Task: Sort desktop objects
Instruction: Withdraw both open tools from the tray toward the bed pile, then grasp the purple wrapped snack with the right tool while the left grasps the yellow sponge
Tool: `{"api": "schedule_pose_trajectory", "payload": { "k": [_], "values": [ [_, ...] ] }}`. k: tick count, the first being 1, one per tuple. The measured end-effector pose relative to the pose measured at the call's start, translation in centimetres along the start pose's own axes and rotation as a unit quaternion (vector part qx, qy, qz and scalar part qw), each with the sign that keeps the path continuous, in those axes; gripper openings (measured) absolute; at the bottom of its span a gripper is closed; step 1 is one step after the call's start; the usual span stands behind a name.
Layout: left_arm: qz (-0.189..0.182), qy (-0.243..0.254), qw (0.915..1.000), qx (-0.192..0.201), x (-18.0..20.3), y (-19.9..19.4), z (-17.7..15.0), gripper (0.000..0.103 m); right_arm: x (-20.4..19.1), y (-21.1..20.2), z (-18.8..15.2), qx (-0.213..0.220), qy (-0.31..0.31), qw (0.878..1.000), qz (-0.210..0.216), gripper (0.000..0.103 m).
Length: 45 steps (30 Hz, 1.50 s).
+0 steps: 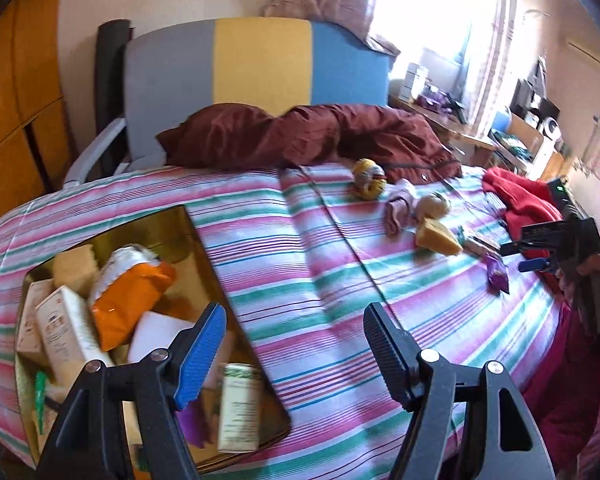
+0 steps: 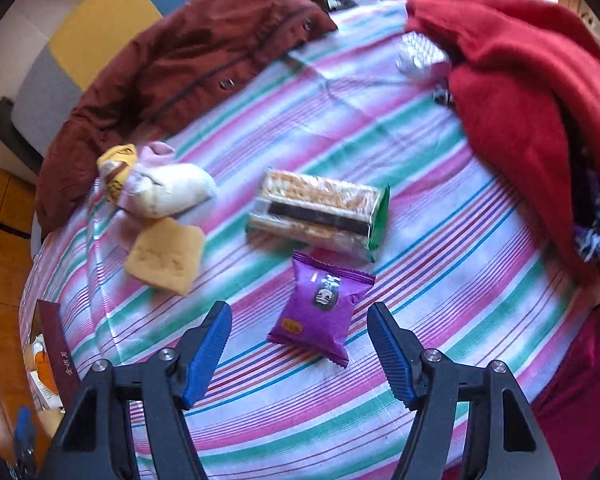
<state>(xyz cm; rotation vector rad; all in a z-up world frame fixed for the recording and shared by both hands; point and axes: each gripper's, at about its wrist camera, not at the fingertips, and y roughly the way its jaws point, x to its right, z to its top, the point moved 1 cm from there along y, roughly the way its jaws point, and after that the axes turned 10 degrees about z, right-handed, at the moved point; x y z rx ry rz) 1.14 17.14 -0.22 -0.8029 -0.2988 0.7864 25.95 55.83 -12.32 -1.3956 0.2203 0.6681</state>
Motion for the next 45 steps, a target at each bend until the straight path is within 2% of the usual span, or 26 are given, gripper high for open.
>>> {"api": "schedule_pose_trajectory", "payload": {
  "k": [6, 8, 10, 12, 15, 18, 23, 34, 35, 38, 45],
  "values": [
    [-0.024, 0.038, 0.9989, -0.011, 3.5, 1.5, 0.8, 0.072, 0.5, 2.2, 0.1, -0.029, 0.006, 0.999, -0.018, 0.070],
    [-0.032, 0.049, 0.9982, -0.015, 4.7, 2.0, 1.1, 0.072, 0.7, 3.0, 0.2, -0.042, 0.010, 0.999, -0.024, 0.065],
    [-0.040, 0.058, 0.9974, -0.017, 5.7, 2.5, 1.3, 0.072, 0.4, 3.9, 0.0, -0.060, 0.001, 0.998, -0.028, 0.054],
    [-0.049, 0.066, 0.9964, -0.021, 6.8, 3.0, 1.6, 0.072, -0.1, 4.1, -0.1, -0.061, -0.018, 0.997, -0.047, 0.049],
    [-0.064, 0.077, 0.9947, -0.026, 8.4, 3.8, 2.2, 0.072, -0.5, 4.1, -0.2, -0.060, -0.030, 0.997, -0.042, 0.045],
    [-0.077, 0.093, 0.9922, -0.031, 10.2, 4.9, 2.9, 0.072, -0.8, 4.1, -0.3, -0.059, -0.035, 0.997, -0.026, 0.045],
    [-0.093, 0.112, 0.9883, -0.045, 12.8, 7.3, 3.7, 0.072, -1.5, 4.1, -0.5, -0.061, -0.054, 0.996, -0.025, 0.045],
    [-0.150, 0.152, 0.9740, -0.074, 19.4, 12.6, 6.0, 0.073, -1.6, 3.4, -0.8, -0.054, -0.058, 0.997, -0.023, 0.045],
    [-0.149, 0.160, 0.9732, -0.071, 20.1, 13.0, 6.3, 0.075, -1.6, 3.3, -0.9, -0.055, -0.058, 0.997, -0.022, 0.045],
    [-0.138, 0.187, 0.9705, -0.065, 22.0, 14.2, 6.8, 0.089, -1.8, 3.1, -1.0, -0.053, -0.063, 0.996, -0.017, 0.045],
    [-0.124, 0.207, 0.9680, -0.068, 23.9, 16.7, 7.3, 0.090, -1.9, 2.9, -1.4, -0.057, -0.064, 0.996, -0.016, 0.045]
  ]
}}
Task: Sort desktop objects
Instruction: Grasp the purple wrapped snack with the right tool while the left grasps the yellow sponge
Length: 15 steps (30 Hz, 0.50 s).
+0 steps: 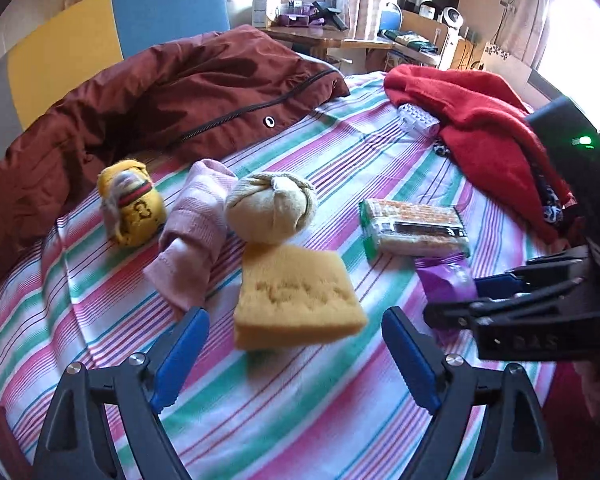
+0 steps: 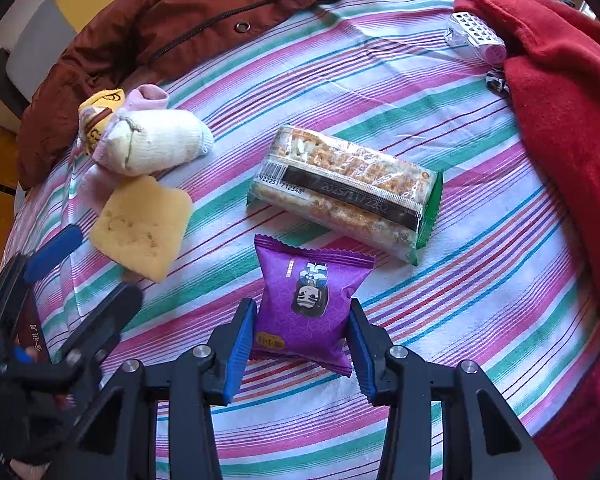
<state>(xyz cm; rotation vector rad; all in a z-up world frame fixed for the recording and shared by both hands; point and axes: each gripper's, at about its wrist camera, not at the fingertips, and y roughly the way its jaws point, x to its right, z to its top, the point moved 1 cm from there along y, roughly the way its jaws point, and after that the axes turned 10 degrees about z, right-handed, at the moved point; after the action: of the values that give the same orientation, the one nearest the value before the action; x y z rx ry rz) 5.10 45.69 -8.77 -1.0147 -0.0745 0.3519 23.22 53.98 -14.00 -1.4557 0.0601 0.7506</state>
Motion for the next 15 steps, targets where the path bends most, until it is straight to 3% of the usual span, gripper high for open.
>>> {"api": "schedule_pose_trajectory", "payload": {
  "k": [4, 15],
  "values": [
    [0.021, 0.011, 0.9997, -0.003, 0.3, 1.2, 0.4, 0.090, -0.1, -0.1, -0.3, -0.003, -0.002, 1.000, -0.001, 0.045],
    [0.021, 0.021, 0.9995, -0.015, 0.7, 2.7, 0.9, 0.090, -0.2, -0.6, -1.2, -0.005, -0.001, 1.000, -0.015, 0.046]
  ]
}}
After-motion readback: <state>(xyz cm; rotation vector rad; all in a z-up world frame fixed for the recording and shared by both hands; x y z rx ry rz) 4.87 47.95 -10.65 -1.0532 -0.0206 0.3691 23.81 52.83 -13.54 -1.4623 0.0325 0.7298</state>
